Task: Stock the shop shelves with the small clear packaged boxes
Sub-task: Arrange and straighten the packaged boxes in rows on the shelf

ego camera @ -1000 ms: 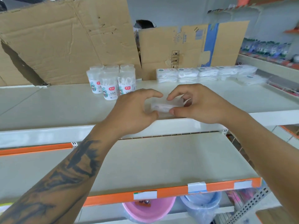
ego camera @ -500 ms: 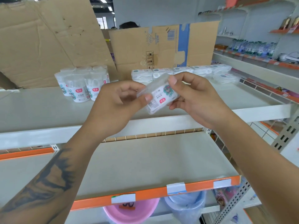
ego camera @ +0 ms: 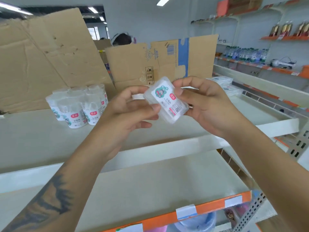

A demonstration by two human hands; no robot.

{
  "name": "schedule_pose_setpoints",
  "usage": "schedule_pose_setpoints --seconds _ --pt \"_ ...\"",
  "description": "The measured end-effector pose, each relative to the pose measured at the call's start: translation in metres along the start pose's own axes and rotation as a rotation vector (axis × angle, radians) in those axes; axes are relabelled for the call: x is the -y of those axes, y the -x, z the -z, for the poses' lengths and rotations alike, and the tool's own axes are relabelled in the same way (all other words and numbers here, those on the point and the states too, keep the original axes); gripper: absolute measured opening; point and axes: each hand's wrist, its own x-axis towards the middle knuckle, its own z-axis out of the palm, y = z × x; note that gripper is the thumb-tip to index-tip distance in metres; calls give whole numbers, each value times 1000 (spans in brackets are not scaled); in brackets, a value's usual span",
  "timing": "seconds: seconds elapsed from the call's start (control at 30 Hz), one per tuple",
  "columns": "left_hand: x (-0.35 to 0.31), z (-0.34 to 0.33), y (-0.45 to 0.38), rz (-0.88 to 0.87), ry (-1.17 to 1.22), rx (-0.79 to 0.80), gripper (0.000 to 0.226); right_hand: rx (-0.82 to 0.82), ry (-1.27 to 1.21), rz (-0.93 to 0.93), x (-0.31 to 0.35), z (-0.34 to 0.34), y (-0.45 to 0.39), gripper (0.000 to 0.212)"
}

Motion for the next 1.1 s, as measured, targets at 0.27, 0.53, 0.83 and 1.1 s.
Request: schedule_pose_setpoints --seconds 0.27,0.53,0.83,1.1 --pt "-2 4 -21 -285 -381 208 71 113 173 -9 3 22 -5 11" --pt "11 -30 -37 -215 -583 41 62 168 588 20 7 61 16 50" --pt "20 -106 -59 6 -917 10 72 239 1342 242 4 145 -17 60" --pt "31 -143 -43 114 -1320 283 80 226 1440 9 -25 199 -84 54"
